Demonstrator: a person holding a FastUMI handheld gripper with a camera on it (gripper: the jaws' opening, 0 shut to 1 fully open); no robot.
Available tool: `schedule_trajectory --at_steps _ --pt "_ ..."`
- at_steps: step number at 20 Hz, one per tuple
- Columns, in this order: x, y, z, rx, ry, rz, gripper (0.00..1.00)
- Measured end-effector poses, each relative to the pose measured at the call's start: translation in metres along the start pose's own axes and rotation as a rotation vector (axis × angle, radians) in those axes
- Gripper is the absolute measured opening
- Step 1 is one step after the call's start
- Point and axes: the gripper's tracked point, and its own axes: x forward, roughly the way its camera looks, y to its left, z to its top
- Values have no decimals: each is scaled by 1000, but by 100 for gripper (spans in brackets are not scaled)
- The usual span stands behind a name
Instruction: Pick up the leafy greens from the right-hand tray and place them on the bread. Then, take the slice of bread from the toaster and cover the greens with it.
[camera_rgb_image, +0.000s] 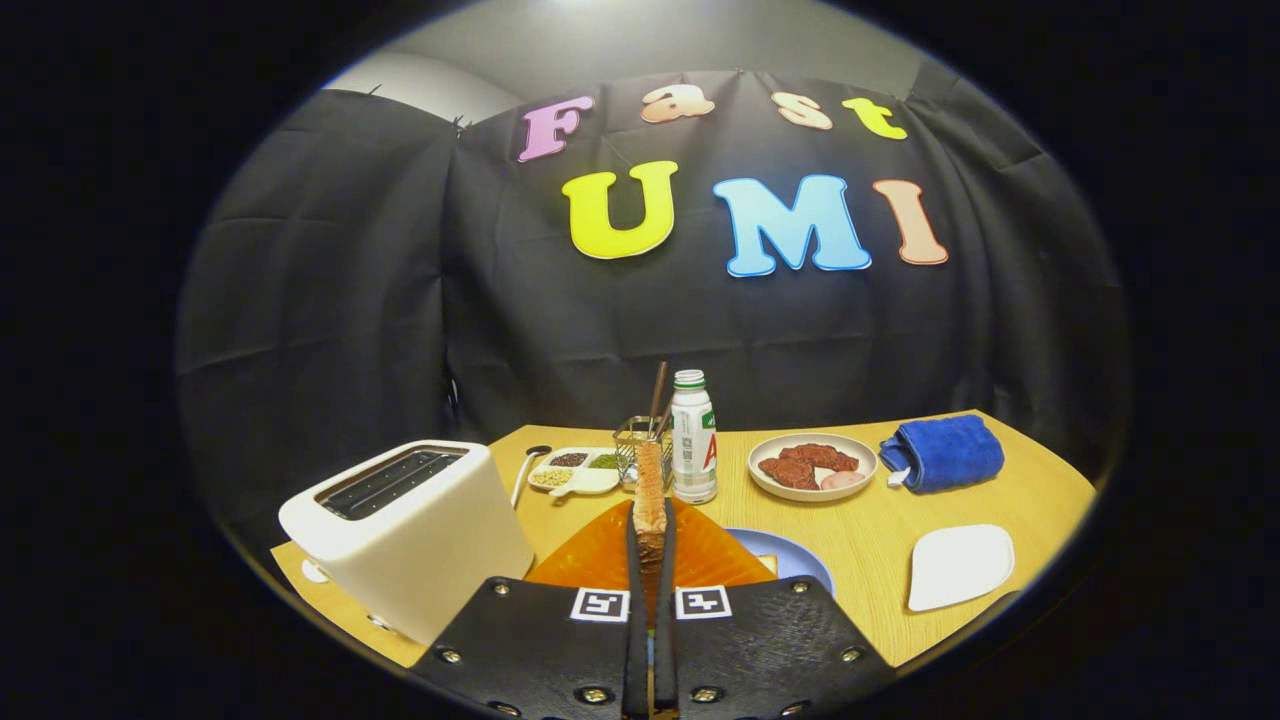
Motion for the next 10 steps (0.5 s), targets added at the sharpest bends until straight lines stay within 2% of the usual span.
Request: schedule_trajectory --at_steps 10 --pt "7 -2 -11 13 2 -6 3"
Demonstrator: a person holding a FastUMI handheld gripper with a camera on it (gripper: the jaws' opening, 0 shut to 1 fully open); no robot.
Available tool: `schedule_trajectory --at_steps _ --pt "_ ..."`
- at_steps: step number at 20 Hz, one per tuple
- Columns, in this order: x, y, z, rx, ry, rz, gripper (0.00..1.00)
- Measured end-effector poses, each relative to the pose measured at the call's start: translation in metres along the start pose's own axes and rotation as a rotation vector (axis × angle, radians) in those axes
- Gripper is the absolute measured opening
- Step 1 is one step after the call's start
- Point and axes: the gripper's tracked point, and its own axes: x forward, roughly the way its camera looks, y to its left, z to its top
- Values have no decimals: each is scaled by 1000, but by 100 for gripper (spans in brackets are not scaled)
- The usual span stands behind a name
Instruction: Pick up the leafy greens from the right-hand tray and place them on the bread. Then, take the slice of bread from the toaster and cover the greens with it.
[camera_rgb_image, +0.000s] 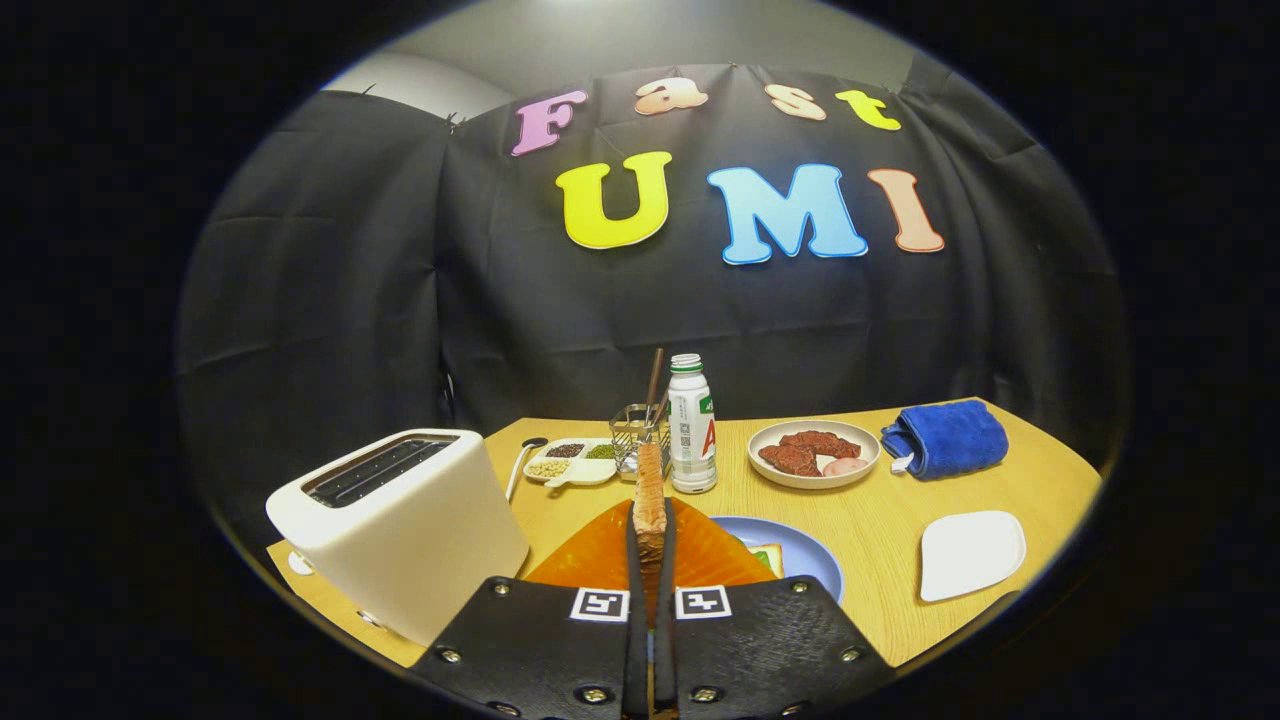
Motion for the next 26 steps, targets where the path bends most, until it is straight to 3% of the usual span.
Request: schedule_trajectory --at_steps 16,22,26 --pt "18 6 -27 -13 31 29 3" --pt "21 -18 -36 -16 62 -32 3" --pt "19 -27 -40 -45 89 -48 12"
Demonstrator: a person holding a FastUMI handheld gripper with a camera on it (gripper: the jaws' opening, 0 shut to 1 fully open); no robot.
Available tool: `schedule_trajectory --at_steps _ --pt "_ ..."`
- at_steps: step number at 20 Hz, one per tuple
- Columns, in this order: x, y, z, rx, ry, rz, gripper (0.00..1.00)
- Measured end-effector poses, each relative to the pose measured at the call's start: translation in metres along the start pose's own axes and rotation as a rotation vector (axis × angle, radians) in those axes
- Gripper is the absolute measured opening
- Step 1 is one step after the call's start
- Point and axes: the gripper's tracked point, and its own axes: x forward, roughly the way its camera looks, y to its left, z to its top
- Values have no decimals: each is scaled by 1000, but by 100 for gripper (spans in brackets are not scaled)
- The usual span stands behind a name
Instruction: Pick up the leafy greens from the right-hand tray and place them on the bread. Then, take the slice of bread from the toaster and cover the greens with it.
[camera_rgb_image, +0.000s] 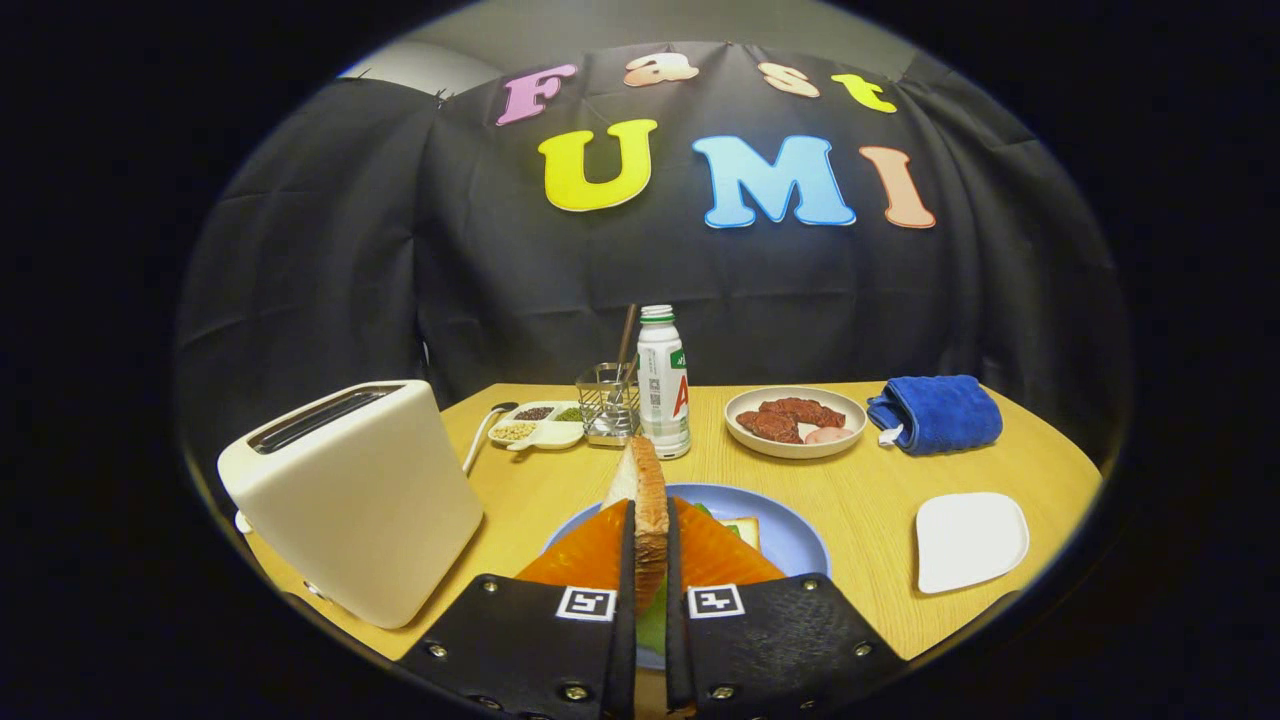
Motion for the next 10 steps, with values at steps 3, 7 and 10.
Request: schedule_trajectory --at_steps 3,7,10 --pt "-1 -6 -3 -55 4 -24 22" --pt "-1 -15 -4 -29 2 -51 31" --pt "3 -21 0 -19 10 -64 32"
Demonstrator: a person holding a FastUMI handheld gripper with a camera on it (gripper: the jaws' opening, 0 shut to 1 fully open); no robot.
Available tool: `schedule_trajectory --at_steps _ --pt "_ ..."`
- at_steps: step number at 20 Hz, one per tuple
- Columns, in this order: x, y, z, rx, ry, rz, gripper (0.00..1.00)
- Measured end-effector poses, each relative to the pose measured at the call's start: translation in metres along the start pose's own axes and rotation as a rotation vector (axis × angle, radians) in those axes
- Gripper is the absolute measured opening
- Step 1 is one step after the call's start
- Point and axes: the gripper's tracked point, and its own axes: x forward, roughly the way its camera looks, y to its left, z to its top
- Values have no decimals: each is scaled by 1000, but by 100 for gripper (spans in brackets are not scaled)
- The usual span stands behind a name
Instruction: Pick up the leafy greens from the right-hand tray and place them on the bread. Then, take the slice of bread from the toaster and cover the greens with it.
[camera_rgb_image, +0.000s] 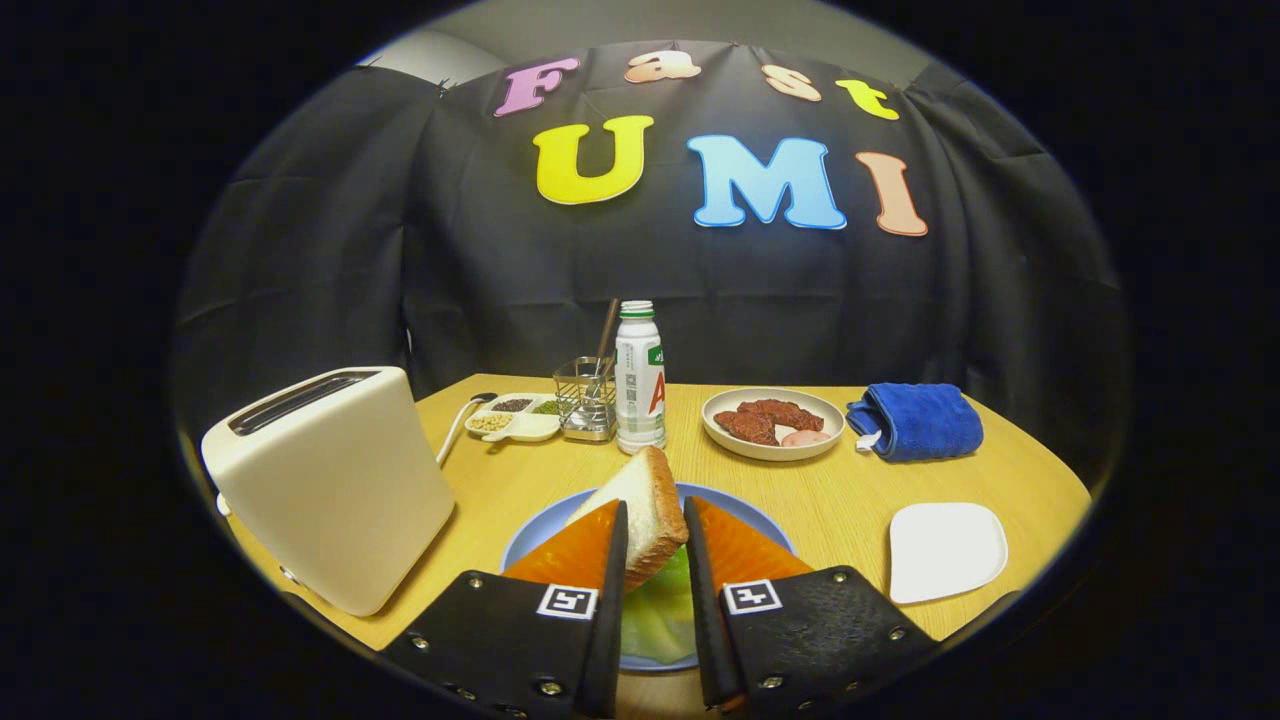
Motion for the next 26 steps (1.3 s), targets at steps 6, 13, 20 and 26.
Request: schedule_trajectory --at_steps 6,13,20,26 --pt "4 -10 -5 -1 11 -3 33" --pt "-22 -41 38 17 -132 7 33" --pt "-57 -90 63 47 -196 54 33" --pt "-70 -158 52 38 -196 93 33"
